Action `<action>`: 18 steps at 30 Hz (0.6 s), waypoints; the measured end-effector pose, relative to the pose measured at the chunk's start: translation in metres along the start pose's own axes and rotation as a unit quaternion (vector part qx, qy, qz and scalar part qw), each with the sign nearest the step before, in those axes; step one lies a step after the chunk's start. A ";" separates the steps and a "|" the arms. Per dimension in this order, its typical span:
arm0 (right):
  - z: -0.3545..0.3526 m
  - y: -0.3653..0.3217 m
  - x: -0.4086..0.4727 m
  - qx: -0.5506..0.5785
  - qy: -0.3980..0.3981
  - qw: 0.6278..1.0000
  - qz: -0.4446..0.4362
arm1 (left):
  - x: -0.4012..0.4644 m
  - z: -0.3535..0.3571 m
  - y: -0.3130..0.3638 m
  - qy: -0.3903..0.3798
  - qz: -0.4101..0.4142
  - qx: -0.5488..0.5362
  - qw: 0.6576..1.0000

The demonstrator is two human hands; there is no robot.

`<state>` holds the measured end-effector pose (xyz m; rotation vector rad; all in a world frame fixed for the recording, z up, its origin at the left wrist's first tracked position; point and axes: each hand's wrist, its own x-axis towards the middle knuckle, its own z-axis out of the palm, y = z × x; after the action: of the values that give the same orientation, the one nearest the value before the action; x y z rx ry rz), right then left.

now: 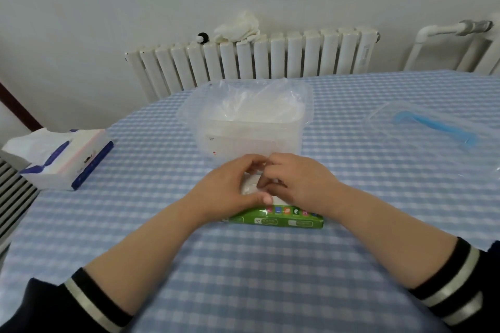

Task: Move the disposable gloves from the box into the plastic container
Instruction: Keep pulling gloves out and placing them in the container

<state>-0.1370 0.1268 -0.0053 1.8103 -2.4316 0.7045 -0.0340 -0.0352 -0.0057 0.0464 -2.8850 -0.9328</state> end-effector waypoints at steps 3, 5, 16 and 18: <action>0.002 0.001 0.001 0.015 0.002 1.000 0.008 | -0.002 0.005 0.001 -0.017 0.002 0.026 1.000; 0.002 0.001 0.001 0.043 0.008 0.999 0.014 | -0.003 0.008 0.002 -0.007 0.009 0.053 0.999; -0.042 -0.019 0.004 0.421 0.263 0.864 0.081 | -0.004 0.012 0.001 0.012 -0.041 0.051 0.998; -0.056 -0.019 0.004 0.436 0.310 0.841 0.084 | -0.006 0.010 0.006 0.005 -0.047 0.049 0.998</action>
<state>-0.1340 0.1395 0.0526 1.1419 -1.9141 2.2634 -0.0289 -0.0242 -0.0107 0.1967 -2.9392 -0.8032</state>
